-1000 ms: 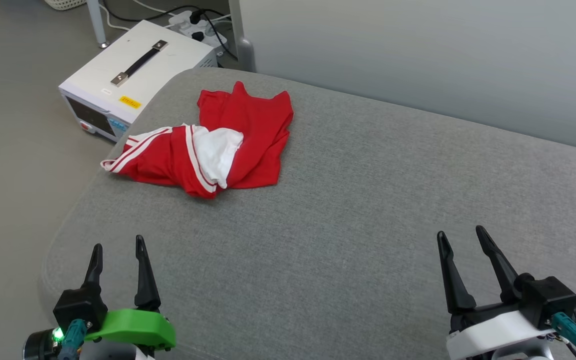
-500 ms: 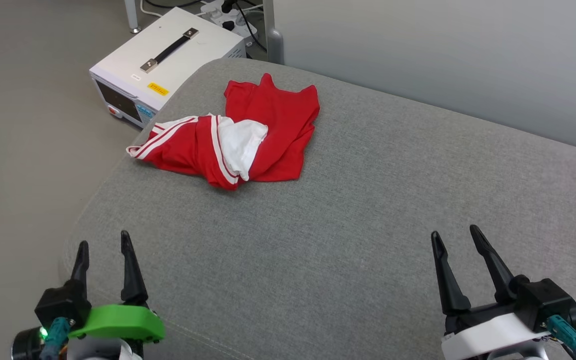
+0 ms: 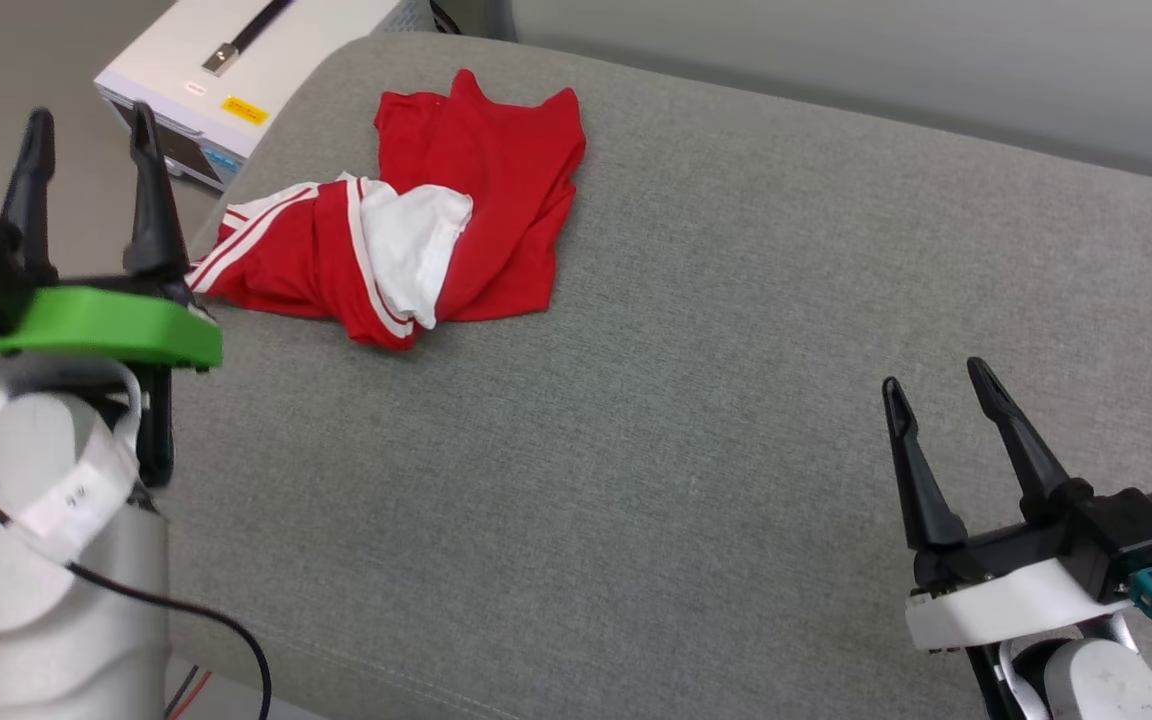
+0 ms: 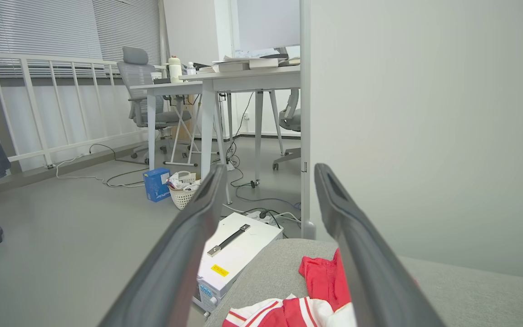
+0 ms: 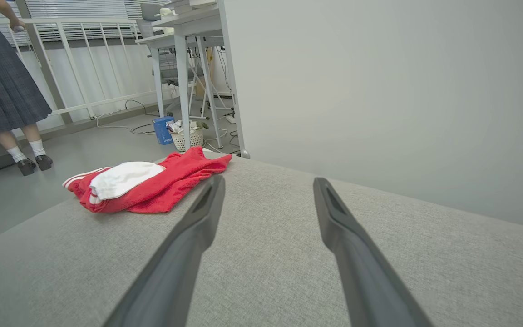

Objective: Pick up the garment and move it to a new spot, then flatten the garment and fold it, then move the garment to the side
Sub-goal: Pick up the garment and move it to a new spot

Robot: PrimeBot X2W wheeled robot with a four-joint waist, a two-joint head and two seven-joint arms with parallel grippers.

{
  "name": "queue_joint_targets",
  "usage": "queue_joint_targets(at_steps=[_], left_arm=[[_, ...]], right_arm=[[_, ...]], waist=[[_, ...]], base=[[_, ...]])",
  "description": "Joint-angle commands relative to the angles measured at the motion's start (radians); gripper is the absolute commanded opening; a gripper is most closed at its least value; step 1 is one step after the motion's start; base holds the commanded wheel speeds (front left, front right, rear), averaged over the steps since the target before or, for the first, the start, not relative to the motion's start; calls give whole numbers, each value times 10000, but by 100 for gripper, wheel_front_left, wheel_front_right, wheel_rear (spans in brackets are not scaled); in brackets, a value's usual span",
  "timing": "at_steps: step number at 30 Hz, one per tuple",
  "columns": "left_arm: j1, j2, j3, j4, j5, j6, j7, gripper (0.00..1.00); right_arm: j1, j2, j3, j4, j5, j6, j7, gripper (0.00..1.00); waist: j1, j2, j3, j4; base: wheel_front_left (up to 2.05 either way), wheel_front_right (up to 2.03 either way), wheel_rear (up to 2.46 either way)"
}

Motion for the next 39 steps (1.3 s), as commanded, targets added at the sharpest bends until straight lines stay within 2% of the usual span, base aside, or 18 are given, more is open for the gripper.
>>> queue_joint_targets(at_steps=[1,6,10,19,20,21,24,32,37,38,39], left_arm=[[-606,221,-155,221,-203,-60,216,100],[-2318,1092,-1018,686,-677,-107,1031,100],[-3625,1780,-2230,1170,-1486,-111,2207,100],[-5270,2906,-4643,2324,-3985,-113,6625,100],[-5394,3009,-4931,2407,-4347,-114,7235,100],[-5598,3262,-5639,2527,-4818,-114,8373,100],[-5695,3436,-6348,2726,-5221,-114,9416,100],[-5534,3518,-7531,3971,-5590,-114,10506,100],[-5204,3470,-7998,4658,-5911,-114,10644,100],[-5160,3462,-8086,4722,-6005,-114,10604,30],[-5141,3471,-8165,4749,-6057,-114,10551,0]], right_arm=[[-248,-83,-30,-109,-106,-9,-86,100],[-645,-220,1,-364,-131,-9,-86,100],[-989,-346,74,-531,-148,-9,-86,100],[-1417,-473,-39,-795,-177,-9,-86,100],[-1443,-490,-69,-827,-180,-9,-86,100],[-1494,-528,-123,-881,-187,-9,-86,100],[-1606,-579,-148,-922,-181,-9,-86,100],[-2006,-632,-73,-942,-143,-9,-86,100],[-2084,-555,-67,-871,-111,-9,-86,100],[-2062,-537,-87,-848,-105,-9,-86,100],[-2035,-522,-109,-827,-101,-9,-86,100]], waist=[[0,0,781,-573],[0,0,1442,-968],[0,0,1946,-1285],[0,0,2673,-1871],[0,0,2778,-1937],[0,0,3012,-2045],[0,0,3285,-2136],[0,0,3846,-2395],[0,0,3859,-2512],[0,0,3809,-2509],[0,0,3757,-2494]], base=[[0,0,0],[0,0,0],[0,0,0],[0,0,0],[0,0,0],[0,0,0],[0,0,0],[0,0,0],[0,0,0],[0,0,0],[0,0,0]])
